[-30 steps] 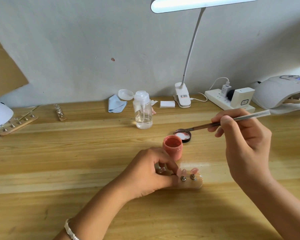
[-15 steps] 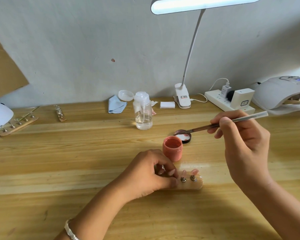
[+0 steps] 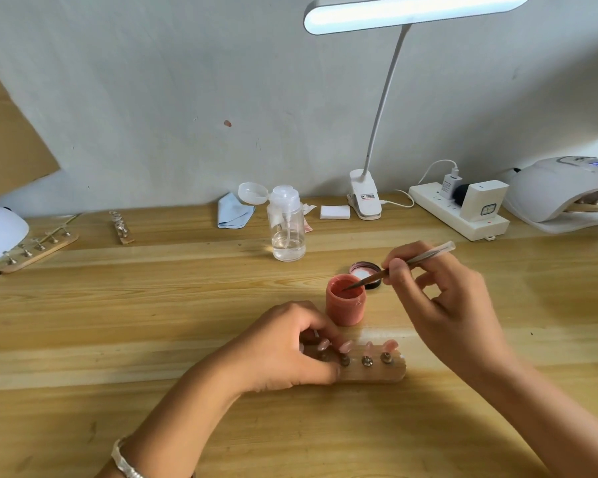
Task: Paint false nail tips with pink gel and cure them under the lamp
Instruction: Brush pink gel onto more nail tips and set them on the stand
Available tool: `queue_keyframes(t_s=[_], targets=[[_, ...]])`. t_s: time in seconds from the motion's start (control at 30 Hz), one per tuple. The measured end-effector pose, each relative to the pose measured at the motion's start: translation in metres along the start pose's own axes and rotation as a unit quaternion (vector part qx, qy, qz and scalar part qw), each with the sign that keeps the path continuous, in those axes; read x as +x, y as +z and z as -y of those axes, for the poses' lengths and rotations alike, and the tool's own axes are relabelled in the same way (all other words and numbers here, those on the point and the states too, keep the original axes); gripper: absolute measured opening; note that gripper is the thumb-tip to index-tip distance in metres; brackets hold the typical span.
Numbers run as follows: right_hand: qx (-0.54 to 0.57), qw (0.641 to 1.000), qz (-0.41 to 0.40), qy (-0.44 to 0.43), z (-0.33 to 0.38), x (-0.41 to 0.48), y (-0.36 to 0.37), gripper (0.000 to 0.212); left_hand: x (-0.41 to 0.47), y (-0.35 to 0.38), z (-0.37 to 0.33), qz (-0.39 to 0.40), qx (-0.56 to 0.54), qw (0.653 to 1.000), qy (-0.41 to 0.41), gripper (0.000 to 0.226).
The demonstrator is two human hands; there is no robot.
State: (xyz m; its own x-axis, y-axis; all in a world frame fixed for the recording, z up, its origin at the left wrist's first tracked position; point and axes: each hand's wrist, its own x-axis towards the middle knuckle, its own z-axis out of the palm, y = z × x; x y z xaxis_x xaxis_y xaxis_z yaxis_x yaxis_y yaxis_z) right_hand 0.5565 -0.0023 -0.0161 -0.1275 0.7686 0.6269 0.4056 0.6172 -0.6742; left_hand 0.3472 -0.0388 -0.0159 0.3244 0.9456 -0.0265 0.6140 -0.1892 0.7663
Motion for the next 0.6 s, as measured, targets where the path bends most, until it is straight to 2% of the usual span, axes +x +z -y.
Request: queue_keyframes(t_s=[0.2,0.37,0.6], targets=[[-0.050,0.998,0.030,0.013,0.001,-0.001,0.002,0.012,0.002,-0.003,0.004,-0.005,-0.019,1.000,-0.008,0.027],[-0.075,0.996,0.051,0.013,0.000,-0.002,0.003,0.009,0.004,-0.003,0.010,-0.028,-0.022,0.999,-0.029,0.018],[-0.083,0.995,0.062,0.008,-0.002,-0.003,0.003,0.010,0.004,-0.002,0.010,-0.042,0.016,0.999,-0.029,0.017]])
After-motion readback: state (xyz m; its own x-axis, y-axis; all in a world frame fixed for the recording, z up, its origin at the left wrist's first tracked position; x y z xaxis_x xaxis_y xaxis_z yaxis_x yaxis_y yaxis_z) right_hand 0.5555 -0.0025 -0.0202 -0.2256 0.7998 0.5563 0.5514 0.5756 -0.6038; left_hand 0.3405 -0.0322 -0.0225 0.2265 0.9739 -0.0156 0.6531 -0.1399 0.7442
